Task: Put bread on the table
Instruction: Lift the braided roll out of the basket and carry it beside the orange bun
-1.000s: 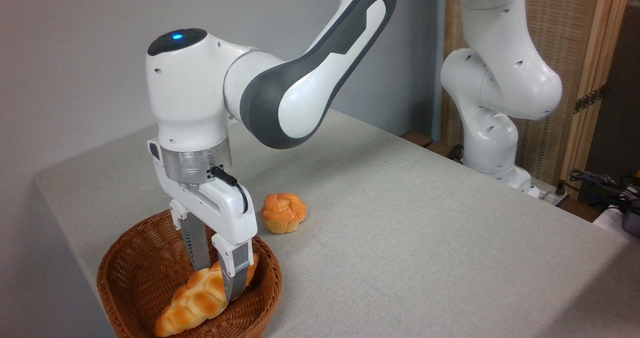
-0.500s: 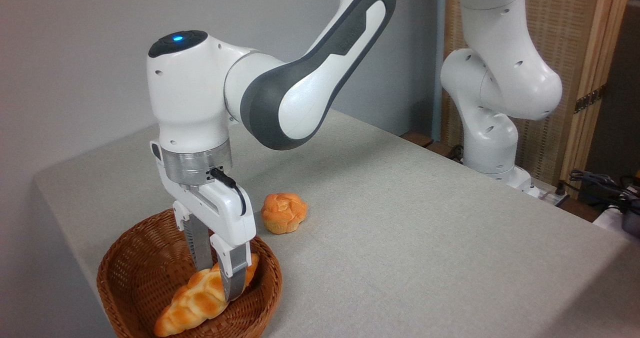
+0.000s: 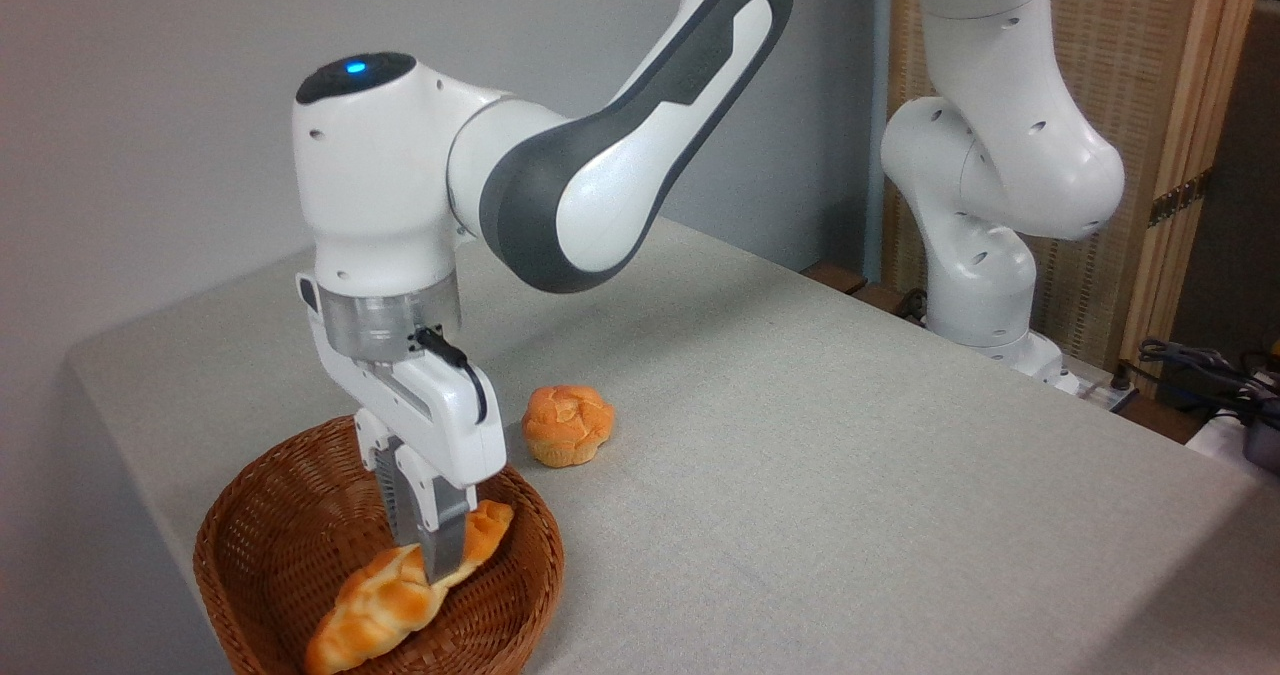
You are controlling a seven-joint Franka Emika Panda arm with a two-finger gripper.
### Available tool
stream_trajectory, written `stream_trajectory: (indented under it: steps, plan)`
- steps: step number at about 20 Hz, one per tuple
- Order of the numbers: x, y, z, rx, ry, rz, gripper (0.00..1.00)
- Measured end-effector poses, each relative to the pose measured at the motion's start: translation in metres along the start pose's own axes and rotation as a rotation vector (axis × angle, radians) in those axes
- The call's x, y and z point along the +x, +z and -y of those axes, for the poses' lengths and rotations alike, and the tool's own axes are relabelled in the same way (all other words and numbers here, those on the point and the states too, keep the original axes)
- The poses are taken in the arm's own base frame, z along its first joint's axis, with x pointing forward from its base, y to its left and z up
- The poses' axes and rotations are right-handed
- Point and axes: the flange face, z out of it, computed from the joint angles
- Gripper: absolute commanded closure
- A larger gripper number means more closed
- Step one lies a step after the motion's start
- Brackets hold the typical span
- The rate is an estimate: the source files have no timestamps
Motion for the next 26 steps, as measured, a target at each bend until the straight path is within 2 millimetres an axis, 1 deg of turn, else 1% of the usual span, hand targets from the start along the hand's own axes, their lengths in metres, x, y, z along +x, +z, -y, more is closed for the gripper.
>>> stream_trajectory:
  steps: [1, 5, 7, 9, 11, 12, 13, 14, 15, 16, 17, 18, 19, 20, 21, 22, 23, 24, 25, 26]
  plan:
    - [0.001, -0.004, 0.001, 0.006, 0.000, -0.007, 0.64]
    - [0.005, -0.042, 0.006, 0.026, -0.027, -0.074, 0.64]
    - [0.002, -0.063, 0.007, 0.022, -0.050, -0.109, 0.64]
    - [-0.005, -0.074, 0.008, 0.012, -0.060, -0.100, 0.64]
    - [-0.017, -0.087, 0.010, -0.005, -0.072, -0.073, 0.64]
    - [-0.027, -0.097, 0.010, -0.024, -0.081, -0.046, 0.64]
    - [-0.039, -0.107, 0.009, -0.050, -0.090, -0.012, 0.64]
    - [-0.056, -0.117, 0.007, -0.085, -0.100, 0.033, 0.64]
    - [-0.067, -0.122, 0.007, -0.106, -0.101, 0.057, 0.65]
    - [-0.084, -0.128, 0.005, -0.141, -0.087, 0.093, 0.64]
    - [-0.094, -0.131, 0.003, -0.158, -0.078, 0.108, 0.64]
    - [-0.108, -0.132, 0.000, -0.182, -0.061, 0.128, 0.64]
    - [-0.121, -0.127, -0.006, -0.199, -0.047, 0.151, 0.64]
    - [-0.126, -0.122, -0.010, -0.207, -0.041, 0.166, 0.64]
    - [-0.134, -0.109, -0.019, -0.222, -0.030, 0.199, 0.64]
    - [-0.137, -0.100, -0.025, -0.234, -0.022, 0.219, 0.62]
    - [-0.140, -0.087, -0.034, -0.251, -0.010, 0.246, 0.60]
    - [-0.141, -0.079, -0.040, -0.262, -0.002, 0.262, 0.55]
    - [-0.142, -0.066, -0.048, -0.278, 0.010, 0.285, 0.52]
    - [-0.143, -0.060, -0.052, -0.287, 0.014, 0.294, 0.41]
